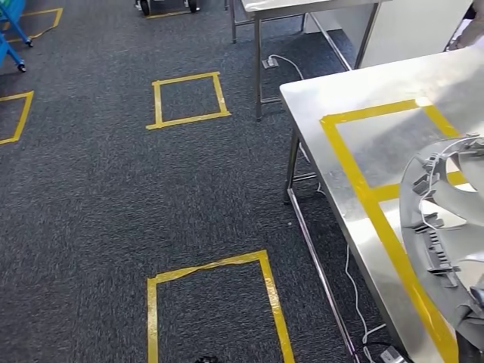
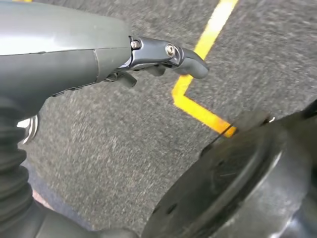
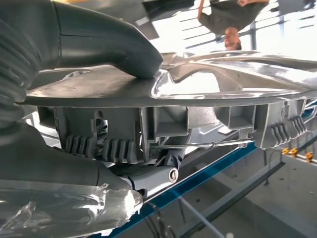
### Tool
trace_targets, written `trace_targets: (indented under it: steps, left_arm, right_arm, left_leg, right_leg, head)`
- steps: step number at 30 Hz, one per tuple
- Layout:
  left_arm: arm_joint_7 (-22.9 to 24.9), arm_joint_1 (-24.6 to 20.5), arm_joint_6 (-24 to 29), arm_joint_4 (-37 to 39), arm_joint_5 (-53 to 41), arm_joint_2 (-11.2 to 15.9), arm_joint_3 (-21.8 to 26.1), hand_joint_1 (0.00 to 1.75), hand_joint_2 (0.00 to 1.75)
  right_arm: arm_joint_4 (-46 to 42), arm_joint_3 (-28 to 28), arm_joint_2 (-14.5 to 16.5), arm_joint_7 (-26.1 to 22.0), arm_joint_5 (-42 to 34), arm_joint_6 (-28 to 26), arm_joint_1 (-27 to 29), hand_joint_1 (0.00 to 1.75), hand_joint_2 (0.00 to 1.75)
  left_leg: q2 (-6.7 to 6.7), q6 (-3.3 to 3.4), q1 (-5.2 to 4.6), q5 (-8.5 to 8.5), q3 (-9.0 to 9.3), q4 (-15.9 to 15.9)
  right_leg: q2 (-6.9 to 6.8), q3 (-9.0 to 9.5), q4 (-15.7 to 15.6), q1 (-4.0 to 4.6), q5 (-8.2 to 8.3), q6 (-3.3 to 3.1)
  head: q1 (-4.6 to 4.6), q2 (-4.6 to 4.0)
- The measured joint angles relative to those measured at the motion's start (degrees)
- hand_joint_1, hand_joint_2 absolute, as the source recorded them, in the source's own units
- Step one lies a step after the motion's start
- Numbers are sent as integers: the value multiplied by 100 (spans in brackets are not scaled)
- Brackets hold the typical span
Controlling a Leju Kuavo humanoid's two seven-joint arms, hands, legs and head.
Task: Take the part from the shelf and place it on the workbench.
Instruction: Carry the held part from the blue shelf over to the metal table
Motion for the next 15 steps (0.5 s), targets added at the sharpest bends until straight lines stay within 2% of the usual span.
trace_targets:
  steps: [1, 2, 3, 4, 5, 7, 8, 9, 10, 11, 13, 14, 15]
  left_arm:
    - [0, 3, 0, 0, -1, -1, 0, 0, 175]
    - [0, 6, 1, 2, -2, 2, 0, 0, 175]
    - [0, 11, 1, 4, -1, 2, 0, 0, 175]
    - [1, 10, 1, 7, -1, 3, 0, 0, 175]
    - [1, 4, 1, 10, -1, 4, 0, 0, 175]
    - [-2, -16, 0, 10, -2, -12, 0, 0, 175]
    - [-4, -17, 0, 10, -2, -20, 0, 0, 175]
    - [-7, -12, -1, 10, -2, -28, 0, 0, 175]
    - [-8, -5, -3, 10, -2, -34, 0, 0, 175]
    - [-9, 3, -7, 11, -4, -33, 1, 0, 175]
    - [-9, 12, -14, 11, -13, -38, 1, 0, 175]
    - [-9, 18, -15, 11, -19, -39, 1, 0, 175]
    - [-9, 23, -15, 11, -26, -42, 0, 0, 175]
  right_arm:
    - [2, -1, 1, 4, 2, 0, 0, 175, 175]
    - [4, -2, 2, 8, 2, 0, -1, 175, 175]
    - [7, -3, 3, 13, 3, 0, -10, 175, 175]
    - [8, -4, 4, 19, 3, 0, -17, 175, 175]
    - [10, -5, 5, 27, 3, 0, -22, 175, 175]
    - [13, -11, 5, 44, 0, 0, -18, 175, 175]
    - [17, -14, 5, 52, -1, 0, -15, 175, 175]
    - [22, -14, 5, 57, -3, 0, -20, 175, 175]
    - [31, -12, 6, 63, -5, 0, -32, 175, 175]
    - [42, -10, 7, 72, -12, 0, -42, 175, 175]
    - [65, -9, 8, 105, -41, 0, -53, 175, 175]
    - [76, -11, 8, 127, -61, 0, -53, 175, 175]
    - [87, -14, 8, 149, -79, 0, -50, 175, 175]
  left_leg:
    - [-46, 40, -17, 328, 54, -323]
    - [-149, 77, -32, 651, 163, -730]
    - [-259, 110, -42, 853, 303, -1134]
    - [-339, 113, -48, 919, 424, -1434]
    - [-386, 114, -50, 878, 513, -1629]
    - [-310, 114, -50, 704, 680, -1777]
    - [-273, 135, -46, 657, 776, -1809]
    - [-229, 157, -43, 609, 879, -1815]
    - [-189, 173, -38, 559, 980, -1815]
    - [-141, 185, -40, 486, 1070, -1815]
    - [-48, 190, -32, 326, 1255, -1814]
    - [-11, 183, -22, 233, 1372, -1814]
    - [22, 171, -10, 130, 1509, -1814]
  right_leg:
    - [66, 107, -3, 6, -69, -1]
    - [124, 193, -8, 5, -142, 2]
    - [186, 266, -6, 13, -222, 14]
    - [246, 318, -22, 16, -297, 30]
    - [301, 376, -27, 17, -333, 55]
    - [349, 528, -88, 20, -384, 107]
    - [277, 586, -52, 26, -401, 137]
    - [148, 544, 88, 35, -438, 164]
    - [0, 392, 381, 43, -495, 192]
    - [-148, 148, 782, 48, -575, 220]
    - [-269, -408, 1455, 41, -892, 263]
    - [-286, -588, 1558, 34, -1055, 280]
    - [-298, -678, 1483, 23, -1131, 294]
  head:
    - [1, 0]
    - [1, 0]
    - [-2, 0]
    - [0, 0]
    - [-2, 0]
    - [0, 0]
    - [6, -1]
    - [22, -1]
    - [29, -1]
    - [40, -2]
    - [38, -2]
    - [41, -2]
    - [41, -2]
